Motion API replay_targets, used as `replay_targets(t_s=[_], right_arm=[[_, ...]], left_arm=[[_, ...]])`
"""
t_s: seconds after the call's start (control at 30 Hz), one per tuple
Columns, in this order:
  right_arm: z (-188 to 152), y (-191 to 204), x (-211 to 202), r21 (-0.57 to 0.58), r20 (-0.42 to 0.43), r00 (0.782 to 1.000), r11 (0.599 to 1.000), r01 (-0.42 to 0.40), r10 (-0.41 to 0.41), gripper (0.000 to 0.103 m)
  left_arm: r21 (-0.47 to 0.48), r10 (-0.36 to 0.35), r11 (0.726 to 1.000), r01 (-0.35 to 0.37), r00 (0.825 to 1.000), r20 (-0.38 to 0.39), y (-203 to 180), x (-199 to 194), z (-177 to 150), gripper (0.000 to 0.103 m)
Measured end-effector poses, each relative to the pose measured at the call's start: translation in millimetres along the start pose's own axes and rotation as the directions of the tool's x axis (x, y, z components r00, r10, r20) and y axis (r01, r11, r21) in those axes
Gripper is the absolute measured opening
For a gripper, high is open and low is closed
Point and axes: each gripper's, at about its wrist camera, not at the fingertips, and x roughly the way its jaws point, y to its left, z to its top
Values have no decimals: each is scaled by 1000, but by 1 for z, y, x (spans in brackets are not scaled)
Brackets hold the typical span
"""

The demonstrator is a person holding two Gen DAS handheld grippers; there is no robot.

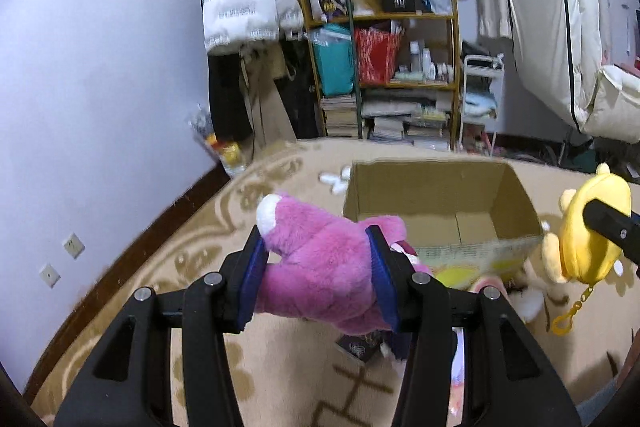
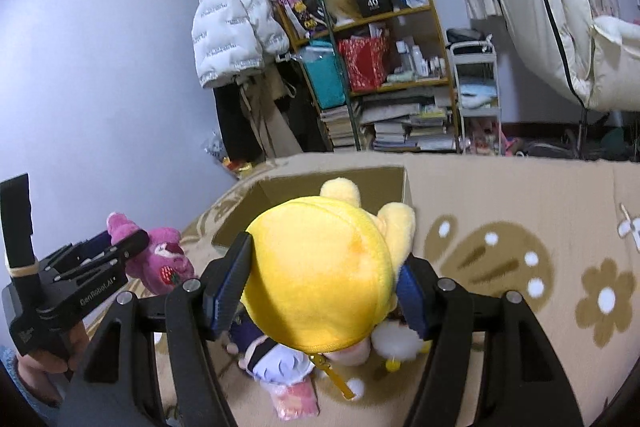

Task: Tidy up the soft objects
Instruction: 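Lift the pink bear with the left gripper while the right gripper carries the yellow chick over the box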

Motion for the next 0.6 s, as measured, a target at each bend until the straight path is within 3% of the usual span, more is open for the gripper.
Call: replay_targets(t_s=[0.4,0.6], right_arm=[[37,-8,26,-21,78,997,1000,-10,12,70],[45,-9,47,-41,81,997,999,-4,8,71]], left_arm=[[13,19,1000,-20,994,110,-13,19,49,47],[37,-10,999,5,990,142,-26,32,60,48]])
